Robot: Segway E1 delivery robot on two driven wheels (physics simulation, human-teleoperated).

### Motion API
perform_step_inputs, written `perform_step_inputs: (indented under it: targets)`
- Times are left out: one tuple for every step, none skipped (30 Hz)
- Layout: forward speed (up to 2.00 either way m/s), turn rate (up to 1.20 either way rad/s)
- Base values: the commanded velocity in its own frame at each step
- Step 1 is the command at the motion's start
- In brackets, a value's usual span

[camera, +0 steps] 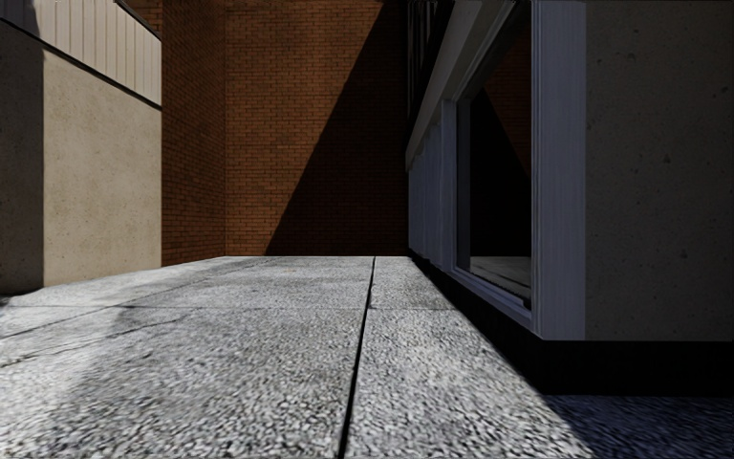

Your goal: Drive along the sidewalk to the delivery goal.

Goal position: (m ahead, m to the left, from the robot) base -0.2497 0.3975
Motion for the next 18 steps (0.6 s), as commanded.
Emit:
perform_step_inputs:
  targets:
    - [0.00,0.00]
    - [0.00,0.00]
    - [0.00,0.00]
    - [0.00,0.00]
    - [0.00,0.00]
    - [0.00,0.00]
    - [0.00,0.00]
    - [0.00,0.00]
    - [0.00,0.00]
    - [0.00,0.00]
    - [0.00,0.00]
    - [0.00,0.00]
    - [0.00,0.00]
    - [0.00,0.00]
    - [0.00,0.00]
    - [0.00,0.00]
    - [0.00,0.00]
    - [0.00,0.00]
